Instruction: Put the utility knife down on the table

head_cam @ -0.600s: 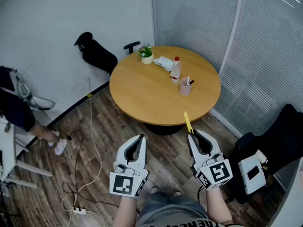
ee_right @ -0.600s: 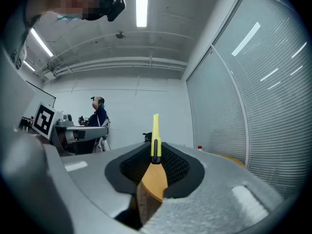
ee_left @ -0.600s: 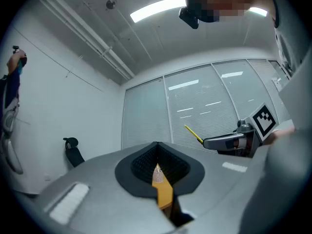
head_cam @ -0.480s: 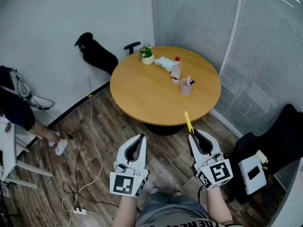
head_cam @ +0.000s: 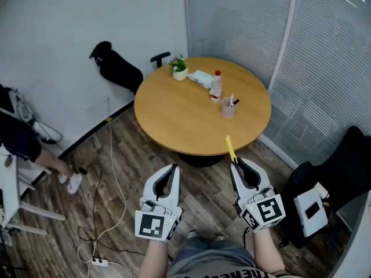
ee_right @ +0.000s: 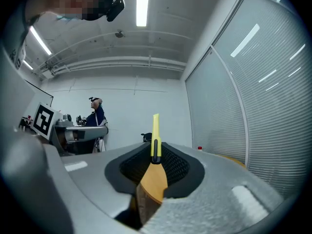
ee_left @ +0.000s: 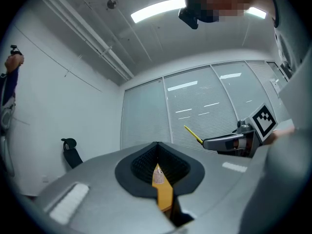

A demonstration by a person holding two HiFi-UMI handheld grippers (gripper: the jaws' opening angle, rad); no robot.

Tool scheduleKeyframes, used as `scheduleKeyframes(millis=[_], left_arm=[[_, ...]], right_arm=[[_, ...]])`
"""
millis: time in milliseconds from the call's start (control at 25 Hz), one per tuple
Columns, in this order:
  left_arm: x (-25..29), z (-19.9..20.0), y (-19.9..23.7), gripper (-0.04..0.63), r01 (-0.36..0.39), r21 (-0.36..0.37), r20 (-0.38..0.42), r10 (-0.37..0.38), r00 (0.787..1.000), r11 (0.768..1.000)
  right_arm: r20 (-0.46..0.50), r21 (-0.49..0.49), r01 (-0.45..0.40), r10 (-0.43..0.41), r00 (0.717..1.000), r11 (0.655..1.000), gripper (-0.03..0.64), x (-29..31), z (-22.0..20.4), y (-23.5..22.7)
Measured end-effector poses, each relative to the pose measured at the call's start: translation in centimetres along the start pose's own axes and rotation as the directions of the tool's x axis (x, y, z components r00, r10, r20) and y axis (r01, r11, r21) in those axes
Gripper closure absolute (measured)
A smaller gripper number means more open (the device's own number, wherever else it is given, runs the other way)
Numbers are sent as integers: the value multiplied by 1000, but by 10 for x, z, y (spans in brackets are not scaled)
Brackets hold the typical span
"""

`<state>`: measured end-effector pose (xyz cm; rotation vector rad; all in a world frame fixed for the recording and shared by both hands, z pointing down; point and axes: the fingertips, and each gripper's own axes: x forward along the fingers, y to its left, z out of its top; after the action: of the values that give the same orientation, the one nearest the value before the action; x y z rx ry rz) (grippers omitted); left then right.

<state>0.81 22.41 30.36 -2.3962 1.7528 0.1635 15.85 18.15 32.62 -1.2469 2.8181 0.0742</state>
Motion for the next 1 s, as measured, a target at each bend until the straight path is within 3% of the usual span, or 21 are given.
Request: scheduleKeyframes(millis=[520, 1000], left_arm=[[4, -9, 36, 584, 45, 1, 2, -45, 999, 999], [28, -24, 55, 584, 59, -13, -7, -59, 998, 998]], right_arm=[[33, 41, 57, -58, 998, 998, 549, 25, -5, 10], [5, 51, 37, -37, 999, 998, 549, 57, -19, 2]])
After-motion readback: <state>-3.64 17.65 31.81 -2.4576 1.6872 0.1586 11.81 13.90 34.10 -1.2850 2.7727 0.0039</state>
